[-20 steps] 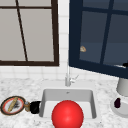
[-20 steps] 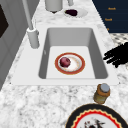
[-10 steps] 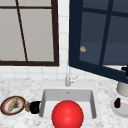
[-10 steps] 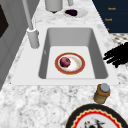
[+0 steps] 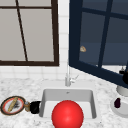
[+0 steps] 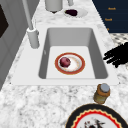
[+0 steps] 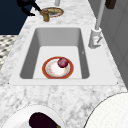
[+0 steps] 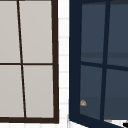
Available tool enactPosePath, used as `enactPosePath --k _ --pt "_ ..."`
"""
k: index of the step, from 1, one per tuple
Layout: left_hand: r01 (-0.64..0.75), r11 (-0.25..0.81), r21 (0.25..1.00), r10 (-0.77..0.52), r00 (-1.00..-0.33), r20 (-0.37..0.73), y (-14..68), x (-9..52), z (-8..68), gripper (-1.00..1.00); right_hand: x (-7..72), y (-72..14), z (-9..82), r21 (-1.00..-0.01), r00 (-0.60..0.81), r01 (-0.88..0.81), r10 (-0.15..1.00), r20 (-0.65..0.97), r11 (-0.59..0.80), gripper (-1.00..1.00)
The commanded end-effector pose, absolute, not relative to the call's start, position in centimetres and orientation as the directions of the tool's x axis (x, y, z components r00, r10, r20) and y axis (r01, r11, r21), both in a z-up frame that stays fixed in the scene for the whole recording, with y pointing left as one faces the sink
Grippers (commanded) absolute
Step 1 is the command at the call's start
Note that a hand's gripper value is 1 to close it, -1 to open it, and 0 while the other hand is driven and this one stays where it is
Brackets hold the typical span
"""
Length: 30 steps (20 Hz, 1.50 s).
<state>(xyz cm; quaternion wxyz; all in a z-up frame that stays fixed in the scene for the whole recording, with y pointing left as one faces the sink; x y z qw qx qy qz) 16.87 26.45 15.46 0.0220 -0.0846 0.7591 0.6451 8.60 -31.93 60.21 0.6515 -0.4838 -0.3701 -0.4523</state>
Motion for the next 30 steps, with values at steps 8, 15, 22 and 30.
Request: enactPosePath --k 8,15,22,30 --pt "-0.157 0.153 0.976 -0.1 -0.985 -0.143 26.5 16.9 15.5 0.0 3.1 -27.3 56.8 -0.277 0.28 0.96 -0.212 0.936 0.043 1.0" --pt "-0.157 0.153 0.976 -0.1 -0.985 -0.143 26.5 16.9 15.5 0.0 0.5 -24.1 56.9 -0.266 0.25 0.963 -0.222 0.942 -0.045 1.0" --pt "-0.157 0.153 0.976 -0.1 -0.985 -0.143 26.5 16.9 15.5 0.0 -1.5 -20.8 56.6 -0.25 0.216 0.959 -0.229 0.949 -0.131 1.0" --pt "-0.157 0.153 0.976 -0.1 -0.985 -0.143 26.5 16.9 15.5 0.0 -3.5 -17.0 56.3 -0.233 0.181 0.947 -0.232 0.956 -0.223 1.0"
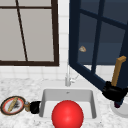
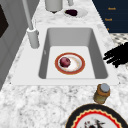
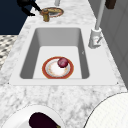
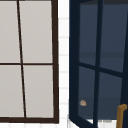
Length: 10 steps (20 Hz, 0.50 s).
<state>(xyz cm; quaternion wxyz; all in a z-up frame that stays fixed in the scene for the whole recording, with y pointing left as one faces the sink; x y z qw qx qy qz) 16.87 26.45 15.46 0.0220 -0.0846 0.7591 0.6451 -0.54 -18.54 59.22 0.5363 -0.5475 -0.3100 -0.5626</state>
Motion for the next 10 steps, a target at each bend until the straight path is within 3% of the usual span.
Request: enactPosePath --k 1,10 --pt "-0.157 0.153 0.976 -0.1 -0.985 -0.143 26.5 16.9 15.5 0.0 -3.7 -16.6 56.3 -0.231 0.177 0.945 -0.232 0.956 -0.233 1.0" --pt "-0.157 0.153 0.976 -0.1 -0.985 -0.143 26.5 16.9 15.5 0.0 -5.2 -11.2 55.8 -0.209 0.134 0.915 -0.23 0.964 -0.346 1.0"
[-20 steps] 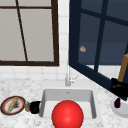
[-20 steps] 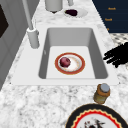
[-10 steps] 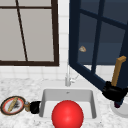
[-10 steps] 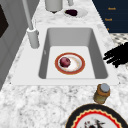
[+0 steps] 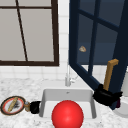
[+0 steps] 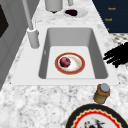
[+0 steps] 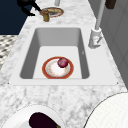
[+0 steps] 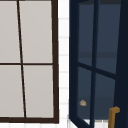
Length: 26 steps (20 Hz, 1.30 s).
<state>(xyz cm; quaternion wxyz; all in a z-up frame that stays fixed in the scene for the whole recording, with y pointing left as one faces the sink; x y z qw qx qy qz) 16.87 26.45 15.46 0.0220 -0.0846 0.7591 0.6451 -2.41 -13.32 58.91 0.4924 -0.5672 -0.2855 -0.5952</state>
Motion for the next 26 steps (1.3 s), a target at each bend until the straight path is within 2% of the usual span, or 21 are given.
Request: enactPosePath --k 1,26 --pt "-0.157 0.153 0.976 -0.1 -0.985 -0.143 26.5 16.9 15.5 0.0 -5.4 -10.6 55.8 -0.206 0.129 0.91 -0.229 0.965 -0.359 1.0" --pt "-0.157 0.153 0.976 -0.1 -0.985 -0.143 26.5 16.9 15.5 0.0 -7.0 2.4 55.0 -0.141 0.009 0.772 -0.211 0.977 -0.62 1.0"
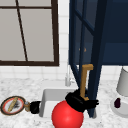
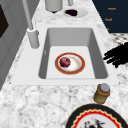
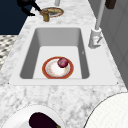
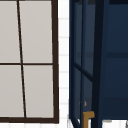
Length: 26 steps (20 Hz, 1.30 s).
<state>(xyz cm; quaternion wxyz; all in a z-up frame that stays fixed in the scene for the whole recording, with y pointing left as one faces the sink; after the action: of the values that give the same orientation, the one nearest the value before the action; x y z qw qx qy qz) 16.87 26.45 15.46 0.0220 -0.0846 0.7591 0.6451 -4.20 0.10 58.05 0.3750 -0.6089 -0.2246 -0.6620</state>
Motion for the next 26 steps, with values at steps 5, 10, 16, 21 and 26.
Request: enactPosePath --k 5,10,16,21,26 --pt "-0.157 0.153 0.976 -0.1 -0.985 -0.143 26.5 16.9 15.5 0.0 -7.0 4.5 54.8 -0.13 -0.005 0.743 -0.2 0.98 -0.657 1.0" --pt "-0.157 0.153 0.976 -0.1 -0.985 -0.143 26.5 16.9 15.5 0.0 -6.8 6.5 54.6 -0.119 -0.015 0.716 -0.185 0.983 -0.688 1.0" --pt "-0.157 0.153 0.976 -0.1 -0.985 -0.143 26.5 16.9 15.5 0.0 -6.4 9.0 54.4 -0.116 -0.013 0.683 -0.171 0.985 -0.721 1.0" --pt "-0.157 0.153 0.976 -0.1 -0.985 -0.143 26.5 16.9 15.5 0.0 -5.8 11.2 54.2 -0.114 -0.006 0.655 -0.157 0.988 -0.747 1.0" --pt "-0.157 0.153 0.976 -0.1 -0.985 -0.143 26.5 16.9 15.5 0.0 -4.7 13.3 55.0 -0.134 0.018 0.618 -0.156 0.988 -0.775 1.0"
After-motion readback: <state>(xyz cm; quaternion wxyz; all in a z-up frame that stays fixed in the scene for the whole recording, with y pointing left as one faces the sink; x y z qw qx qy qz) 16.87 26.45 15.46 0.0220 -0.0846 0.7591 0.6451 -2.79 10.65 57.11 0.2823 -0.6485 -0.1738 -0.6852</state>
